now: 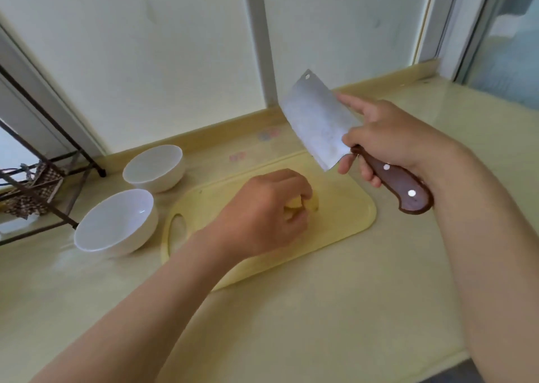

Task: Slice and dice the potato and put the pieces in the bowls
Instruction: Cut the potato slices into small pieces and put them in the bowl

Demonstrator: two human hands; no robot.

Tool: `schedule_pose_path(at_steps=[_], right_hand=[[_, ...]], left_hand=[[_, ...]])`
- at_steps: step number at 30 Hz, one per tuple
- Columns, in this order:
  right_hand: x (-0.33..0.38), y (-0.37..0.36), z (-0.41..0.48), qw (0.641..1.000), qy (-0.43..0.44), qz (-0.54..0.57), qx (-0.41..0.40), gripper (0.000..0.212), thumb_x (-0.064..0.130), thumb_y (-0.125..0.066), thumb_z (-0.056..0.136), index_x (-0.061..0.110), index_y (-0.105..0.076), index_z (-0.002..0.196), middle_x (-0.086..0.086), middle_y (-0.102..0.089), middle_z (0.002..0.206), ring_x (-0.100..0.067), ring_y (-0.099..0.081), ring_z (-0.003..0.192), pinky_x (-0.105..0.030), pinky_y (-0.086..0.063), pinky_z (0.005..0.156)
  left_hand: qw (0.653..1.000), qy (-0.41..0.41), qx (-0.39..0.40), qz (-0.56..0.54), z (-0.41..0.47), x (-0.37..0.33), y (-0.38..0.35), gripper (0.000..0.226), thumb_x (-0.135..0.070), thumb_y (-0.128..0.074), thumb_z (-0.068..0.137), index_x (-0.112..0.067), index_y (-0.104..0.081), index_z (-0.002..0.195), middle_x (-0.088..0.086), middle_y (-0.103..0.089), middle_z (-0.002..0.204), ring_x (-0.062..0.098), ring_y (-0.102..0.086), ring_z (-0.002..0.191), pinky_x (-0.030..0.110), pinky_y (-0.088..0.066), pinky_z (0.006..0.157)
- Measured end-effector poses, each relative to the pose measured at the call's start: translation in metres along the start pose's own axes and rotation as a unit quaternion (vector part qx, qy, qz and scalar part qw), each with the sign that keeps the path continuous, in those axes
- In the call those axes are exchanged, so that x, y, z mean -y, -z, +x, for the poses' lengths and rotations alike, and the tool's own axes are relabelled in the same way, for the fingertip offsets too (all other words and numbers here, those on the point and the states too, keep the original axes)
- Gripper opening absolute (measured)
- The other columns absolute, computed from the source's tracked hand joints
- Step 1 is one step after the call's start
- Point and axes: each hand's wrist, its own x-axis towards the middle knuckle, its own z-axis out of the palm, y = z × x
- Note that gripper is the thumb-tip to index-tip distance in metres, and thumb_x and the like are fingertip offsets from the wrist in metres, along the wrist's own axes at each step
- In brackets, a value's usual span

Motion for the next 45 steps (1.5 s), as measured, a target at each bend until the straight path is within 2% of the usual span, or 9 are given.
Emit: schedule_pose_path(at_steps=[3, 6, 10, 15, 21, 32, 45], right_hand=[[-0.002, 0.007, -0.01, 1.0, -0.001, -0.025, -0.005, 0.083, -0.001, -0.039, 0.094, 0.053, -0.029, 0.157, -0.023, -0.076, 0.08, -0.022, -0.057, 0.044, -0.032, -0.05, 0.043], [-0.009, 0.015, -0.02, 0.999, -0.012, -0.038, 0.002, 0.086, -0.002, -0.037, 0.094, 0.056, -0.025, 0.157, -0.022, -0.075, 0.077, -0.023, -0.059, 0.047, -0.032, -0.05, 0.042], [-0.018, 0.026, -0.03, 0.997, -0.029, -0.067, 0.022, 0.087, -0.001, -0.038, 0.094, 0.055, -0.022, 0.158, -0.014, -0.074, 0.066, -0.027, -0.064, 0.056, -0.032, -0.051, 0.044], [-0.017, 0.029, -0.044, 0.992, -0.038, -0.112, 0.053, 0.087, 0.0, -0.038, 0.095, 0.057, -0.019, 0.158, -0.014, -0.074, 0.067, -0.025, -0.062, 0.048, -0.032, -0.052, 0.044], [-0.005, 0.024, -0.057, 0.984, -0.029, -0.167, 0.06, 0.088, 0.001, -0.036, 0.096, 0.058, -0.015, 0.159, -0.015, -0.073, 0.073, -0.021, -0.058, 0.039, -0.032, -0.052, 0.043], [-0.001, 0.011, -0.063, 0.973, -0.044, -0.213, 0.08, 0.092, -0.001, -0.035, 0.093, 0.063, -0.015, 0.156, -0.018, -0.071, 0.078, -0.022, -0.061, 0.043, -0.032, -0.053, 0.045], [0.006, 0.01, -0.075, 0.962, -0.057, -0.253, 0.085, 0.092, -0.001, -0.034, 0.093, 0.061, -0.012, 0.158, -0.021, -0.07, 0.083, -0.02, -0.059, 0.04, -0.032, -0.054, 0.045]], left_hand=[[0.995, -0.027, 0.021, 0.094, 0.009, -0.007, -0.022, 0.007, -0.013, -0.069, 0.077, -0.007, -0.067, 0.079, 0.005, -0.07, 0.084, 0.029, -0.063, 0.076, 0.037, -0.048, 0.07], [0.98, -0.027, 0.032, 0.195, 0.008, -0.006, -0.033, 0.02, -0.031, -0.059, 0.088, -0.016, -0.065, 0.076, -0.003, -0.068, 0.083, 0.027, -0.061, 0.078, 0.039, -0.045, 0.071], [0.97, -0.012, 0.049, 0.238, 0.009, -0.013, -0.036, 0.026, -0.038, -0.051, 0.09, -0.022, -0.065, 0.076, -0.006, -0.064, 0.076, 0.025, -0.058, 0.075, 0.037, -0.041, 0.071], [0.977, -0.005, 0.064, 0.206, 0.005, -0.023, -0.04, 0.019, -0.029, -0.052, 0.088, -0.023, -0.069, 0.083, -0.005, -0.063, 0.082, 0.024, -0.057, 0.074, 0.033, -0.041, 0.067], [0.993, 0.002, 0.047, 0.109, 0.007, -0.019, -0.048, 0.016, -0.016, -0.058, 0.09, -0.011, -0.072, 0.085, 0.003, -0.063, 0.091, 0.026, -0.06, 0.077, 0.036, -0.053, 0.062], [0.996, 0.009, 0.033, 0.086, 0.005, -0.02, -0.053, 0.036, -0.026, -0.042, 0.094, -0.008, -0.072, 0.089, 0.007, -0.062, 0.091, 0.029, -0.061, 0.076, 0.038, -0.054, 0.062], [0.996, -0.011, 0.02, 0.084, 0.012, -0.02, -0.051, 0.022, -0.015, -0.053, 0.09, -0.007, -0.073, 0.087, 0.009, -0.065, 0.088, 0.029, -0.063, 0.076, 0.038, -0.055, 0.062]])
